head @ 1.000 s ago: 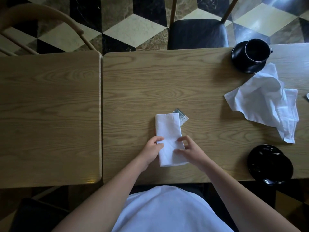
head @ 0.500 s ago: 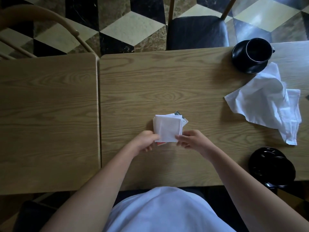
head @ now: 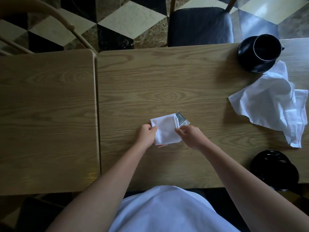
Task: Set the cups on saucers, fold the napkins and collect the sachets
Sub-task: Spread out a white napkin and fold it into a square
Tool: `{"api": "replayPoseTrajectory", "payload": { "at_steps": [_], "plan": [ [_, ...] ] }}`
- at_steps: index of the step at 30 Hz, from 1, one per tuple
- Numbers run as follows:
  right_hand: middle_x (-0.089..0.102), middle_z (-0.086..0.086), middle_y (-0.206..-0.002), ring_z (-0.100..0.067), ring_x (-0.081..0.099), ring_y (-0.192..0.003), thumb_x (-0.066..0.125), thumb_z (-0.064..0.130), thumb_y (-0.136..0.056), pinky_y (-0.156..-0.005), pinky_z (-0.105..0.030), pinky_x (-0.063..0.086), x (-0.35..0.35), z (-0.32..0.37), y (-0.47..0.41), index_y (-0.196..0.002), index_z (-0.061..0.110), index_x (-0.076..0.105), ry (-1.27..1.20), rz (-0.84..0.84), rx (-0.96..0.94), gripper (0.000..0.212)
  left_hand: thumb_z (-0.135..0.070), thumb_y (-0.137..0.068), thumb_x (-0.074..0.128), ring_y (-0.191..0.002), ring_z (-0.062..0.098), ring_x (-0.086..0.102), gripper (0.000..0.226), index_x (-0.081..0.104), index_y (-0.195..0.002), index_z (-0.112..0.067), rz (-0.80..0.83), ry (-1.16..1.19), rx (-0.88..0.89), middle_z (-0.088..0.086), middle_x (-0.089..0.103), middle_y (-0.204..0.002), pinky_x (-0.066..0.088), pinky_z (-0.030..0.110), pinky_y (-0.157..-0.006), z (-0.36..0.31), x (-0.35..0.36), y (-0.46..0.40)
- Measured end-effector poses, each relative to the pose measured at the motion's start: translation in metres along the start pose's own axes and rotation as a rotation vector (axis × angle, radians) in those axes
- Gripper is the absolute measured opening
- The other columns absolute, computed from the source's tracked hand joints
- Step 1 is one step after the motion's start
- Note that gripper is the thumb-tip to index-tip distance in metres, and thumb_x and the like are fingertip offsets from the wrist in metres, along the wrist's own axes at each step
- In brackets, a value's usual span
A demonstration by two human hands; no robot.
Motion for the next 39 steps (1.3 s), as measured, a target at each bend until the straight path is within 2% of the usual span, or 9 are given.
{"api": "replayPoseTrajectory", "payload": {
  "at_steps": [7, 10, 13, 17, 20, 23, 30, 36, 39],
  "plan": [
    [0.067, -0.011, -0.074, -0.033, 0.060, -0.073, 0.053, 0.037, -0.092, -0.062, -0.037, 0.048, 0.000, 0.003, -0.002, -0.072, 0.003, 0.055, 0.040, -0.047, 0.133, 0.039, -0.026, -0.085, 0.069, -0.064, 0.023, 0.046, 0.036, 0.038, -0.069, -0.018, -0.085, -0.172, 0.002, -0.001, 0.050, -0.065, 0.028, 0.032, -0.049, -0.002, -0.003, -0.004],
    [0.059, -0.005, -0.068, -0.030, 0.057, -0.071, 0.054, 0.038, -0.088, -0.056, -0.034, 0.037, 0.003, 0.002, 0.001, -0.063, 0.014, 0.043, 0.043, -0.052, 0.198, 0.036, -0.027, -0.084, 0.070, -0.064, 0.023, 0.049, 0.035, 0.040, -0.068, -0.019, -0.107, -0.222, 0.017, -0.003, 0.052, -0.065, 0.026, 0.030, -0.047, -0.005, -0.005, -0.003],
    [0.063, -0.005, -0.083, -0.033, 0.061, -0.081, 0.054, 0.043, -0.089, -0.060, -0.034, 0.040, 0.003, 0.006, 0.004, -0.079, 0.016, 0.048, 0.130, -0.120, 0.193, 0.029, -0.025, -0.084, 0.069, -0.069, 0.026, 0.051, 0.029, 0.044, -0.083, -0.012, -0.171, -0.296, 0.114, 0.004, 0.055, -0.078, 0.032, 0.033, -0.052, -0.015, -0.007, 0.006],
    [0.059, -0.007, -0.104, -0.031, 0.056, -0.095, 0.072, 0.028, -0.083, -0.075, -0.042, 0.050, 0.001, 0.026, 0.016, -0.102, 0.011, 0.057, 0.352, -0.358, -0.315, 0.030, -0.025, -0.084, 0.072, -0.090, 0.035, 0.056, 0.027, 0.058, -0.096, -0.005, -0.239, -0.671, 0.658, 0.015, 0.060, -0.097, 0.046, 0.044, -0.077, -0.018, -0.005, 0.030],
    [0.059, -0.007, -0.105, -0.029, 0.057, -0.093, 0.081, 0.024, -0.076, -0.073, -0.039, 0.050, 0.012, 0.037, 0.020, -0.107, 0.013, 0.062, 0.556, -0.295, -0.601, 0.038, -0.033, -0.087, 0.069, -0.088, 0.033, 0.056, 0.031, 0.065, -0.102, -0.006, -0.204, -0.829, 0.867, 0.013, 0.060, -0.099, 0.050, 0.045, -0.073, -0.009, 0.006, 0.041],
    [0.055, -0.009, -0.113, -0.029, 0.058, -0.101, 0.076, 0.024, -0.083, -0.066, -0.035, 0.042, 0.017, 0.039, 0.007, -0.116, 0.010, 0.055, 0.576, -0.058, -0.563, 0.041, -0.037, -0.086, 0.069, -0.103, 0.030, 0.053, 0.036, 0.060, -0.108, -0.010, -0.043, -0.937, 0.756, 0.009, 0.057, -0.110, 0.048, 0.045, -0.082, -0.006, 0.013, 0.035],
    [0.057, -0.008, -0.121, -0.025, 0.061, -0.110, 0.087, 0.035, -0.070, -0.082, -0.036, 0.050, 0.013, 0.047, -0.020, -0.120, 0.011, 0.045, 0.689, 0.025, -0.411, 0.070, -0.040, -0.075, 0.080, -0.123, 0.029, 0.050, 0.076, 0.040, -0.131, -0.009, 0.099, -0.994, 0.452, 0.012, 0.051, -0.133, 0.044, 0.039, -0.102, -0.023, 0.021, 0.008],
    [0.059, -0.006, -0.120, -0.023, 0.064, -0.107, 0.087, 0.030, -0.063, -0.060, -0.031, 0.042, 0.020, 0.061, -0.033, -0.123, 0.013, 0.043, 0.769, 0.027, -0.271, 0.076, -0.038, -0.076, 0.077, -0.127, 0.029, 0.049, 0.078, 0.036, -0.136, -0.008, 0.045, -1.092, 0.282, 0.016, 0.046, -0.140, 0.046, 0.038, -0.100, -0.034, 0.038, 0.001],
    [0.061, -0.001, -0.113, -0.019, 0.068, -0.099, 0.086, 0.032, -0.060, -0.040, -0.029, 0.016, 0.020, 0.064, -0.037, -0.118, 0.016, 0.044, 0.837, 0.014, -0.228, 0.073, -0.034, -0.077, 0.076, -0.127, 0.028, 0.050, 0.074, 0.038, -0.134, -0.007, 0.011, -1.110, 0.246, 0.015, 0.048, -0.138, 0.047, 0.038, -0.099, -0.037, 0.041, -0.003]
  ]
}}
Point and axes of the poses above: each hand's wrist, its own y-axis away from the middle knuckle, its own x-axis out of the palm, z = x × y, the point moved 3 cm from there along -y, towards the middle knuckle
